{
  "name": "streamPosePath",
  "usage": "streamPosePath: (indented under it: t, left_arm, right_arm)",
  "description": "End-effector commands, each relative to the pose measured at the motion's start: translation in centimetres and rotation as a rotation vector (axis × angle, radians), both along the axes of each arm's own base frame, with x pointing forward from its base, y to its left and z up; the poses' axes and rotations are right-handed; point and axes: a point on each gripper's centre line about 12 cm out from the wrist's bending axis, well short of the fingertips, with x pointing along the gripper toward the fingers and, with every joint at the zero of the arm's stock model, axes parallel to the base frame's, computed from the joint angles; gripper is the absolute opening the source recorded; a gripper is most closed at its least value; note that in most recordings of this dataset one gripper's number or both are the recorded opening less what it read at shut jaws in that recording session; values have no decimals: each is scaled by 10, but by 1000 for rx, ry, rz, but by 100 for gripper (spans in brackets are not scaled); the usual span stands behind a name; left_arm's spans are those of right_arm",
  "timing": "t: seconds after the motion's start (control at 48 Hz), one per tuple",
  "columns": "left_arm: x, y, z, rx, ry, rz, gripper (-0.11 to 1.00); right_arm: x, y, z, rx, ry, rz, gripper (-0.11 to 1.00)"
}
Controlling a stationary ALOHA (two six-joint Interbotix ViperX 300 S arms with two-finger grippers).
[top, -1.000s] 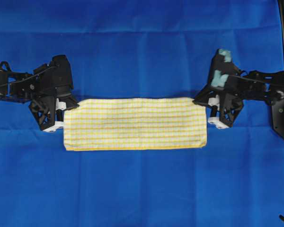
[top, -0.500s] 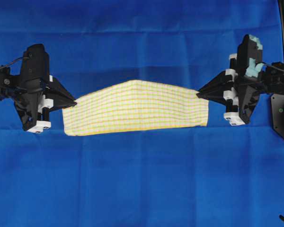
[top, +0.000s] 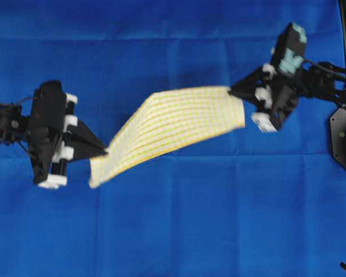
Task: Fold the yellow towel.
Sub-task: 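Lift the strip and rotate it vertical, right gripper up, left down, then lay the vertical strip on the table and open both grippers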
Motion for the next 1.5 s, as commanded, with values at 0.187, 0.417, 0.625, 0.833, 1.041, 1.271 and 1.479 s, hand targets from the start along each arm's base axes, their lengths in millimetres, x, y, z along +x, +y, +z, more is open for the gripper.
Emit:
streamPosePath:
  t: [0.187, 0.417, 0.625, 0.833, 1.041, 1.271, 1.479]
  left_arm:
    - [43, -35, 21, -15, -107, -78, 2]
    - [84, -52, 26, -4, -132, -103, 2]
    - [118, -67, 30, 39, -169, -143, 2]
    - [145, -79, 38, 68, -215, -169, 2]
    - [162, -85, 42, 110, -243, -192, 2]
    - [169, -88, 40, 112, -247, -194, 2]
    - [183, -88, 31, 119, -244, -189, 2]
  right_arm:
    - [34, -51, 8, -68, -7, -96, 2]
    - [48, -75, 14, -121, -11, -118, 2]
    - [49, -90, 18, -164, -12, -136, 2]
    - [48, -100, 21, -189, -24, -157, 2]
    - [50, -103, 21, -194, -26, -162, 2]
    - [45, -103, 24, -200, -36, -171, 2]
    - [27, -104, 32, -211, -55, -200, 2]
